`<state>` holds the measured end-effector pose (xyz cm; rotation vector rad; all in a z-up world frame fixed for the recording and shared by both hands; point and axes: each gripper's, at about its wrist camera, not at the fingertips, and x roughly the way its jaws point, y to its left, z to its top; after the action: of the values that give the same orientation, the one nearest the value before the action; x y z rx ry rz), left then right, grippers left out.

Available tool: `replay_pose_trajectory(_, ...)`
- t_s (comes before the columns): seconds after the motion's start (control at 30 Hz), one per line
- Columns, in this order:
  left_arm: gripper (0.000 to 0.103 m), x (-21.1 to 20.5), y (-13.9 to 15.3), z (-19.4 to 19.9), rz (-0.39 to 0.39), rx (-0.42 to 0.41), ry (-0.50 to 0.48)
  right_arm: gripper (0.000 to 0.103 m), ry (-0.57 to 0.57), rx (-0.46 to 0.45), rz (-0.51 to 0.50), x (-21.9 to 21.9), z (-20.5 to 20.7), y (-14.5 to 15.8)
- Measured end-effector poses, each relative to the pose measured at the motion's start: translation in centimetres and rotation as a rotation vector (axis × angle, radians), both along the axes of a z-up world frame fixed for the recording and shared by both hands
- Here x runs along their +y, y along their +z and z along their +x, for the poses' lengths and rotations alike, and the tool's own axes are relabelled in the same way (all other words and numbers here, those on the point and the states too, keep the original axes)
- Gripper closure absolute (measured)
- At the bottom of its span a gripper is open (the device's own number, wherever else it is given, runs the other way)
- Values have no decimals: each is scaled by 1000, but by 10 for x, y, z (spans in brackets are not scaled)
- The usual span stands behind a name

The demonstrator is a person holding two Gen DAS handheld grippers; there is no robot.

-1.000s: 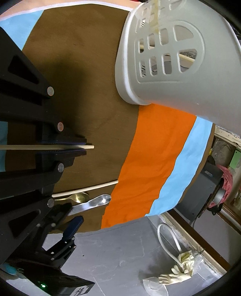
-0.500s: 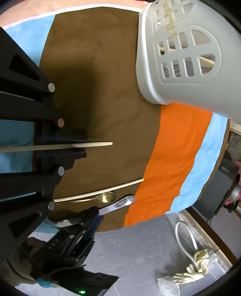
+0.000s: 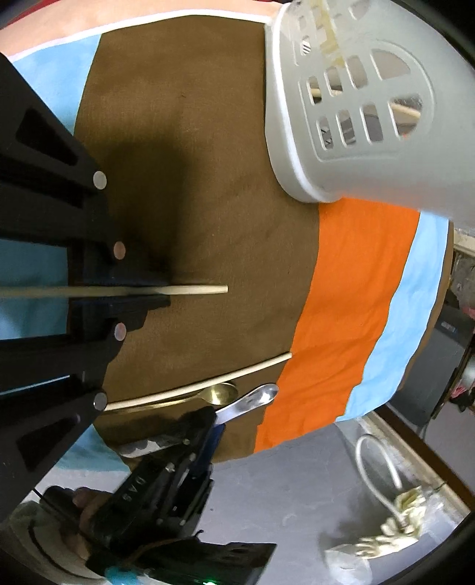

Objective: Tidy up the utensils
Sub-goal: 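Lift the chopstick with the left gripper while the right gripper carries the spoon to the caddy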

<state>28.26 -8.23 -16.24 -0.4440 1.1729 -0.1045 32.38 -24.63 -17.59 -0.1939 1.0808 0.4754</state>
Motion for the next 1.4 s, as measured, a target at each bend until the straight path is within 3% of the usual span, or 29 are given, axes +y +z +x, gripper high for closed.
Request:
replay_pose_trajectory(0.23, 98, 11, 10, -11, -16, -19, 28, 89, 2, -25, -67, 16, -16, 12)
replay_pose_trajectory(0.47, 98, 21, 21, -23, -43, -80, 42, 90, -4, -97, -58, 14, -40, 29)
replay_pose_trajectory(0.87, 98, 34, 75, -41, -49, -342, 40, 90, -93, -342, 201, -4, -83, 74)
replay_pose_trajectory(1.13, 98, 64, 117, -41, -31, -469, 79, 90, -79, -440, 279, 20, -83, 106)
replay_pose_trajectory(1.4, 98, 122, 152, -37, -19, -577, 173, 90, -41, -523, 405, 51, -75, 143)
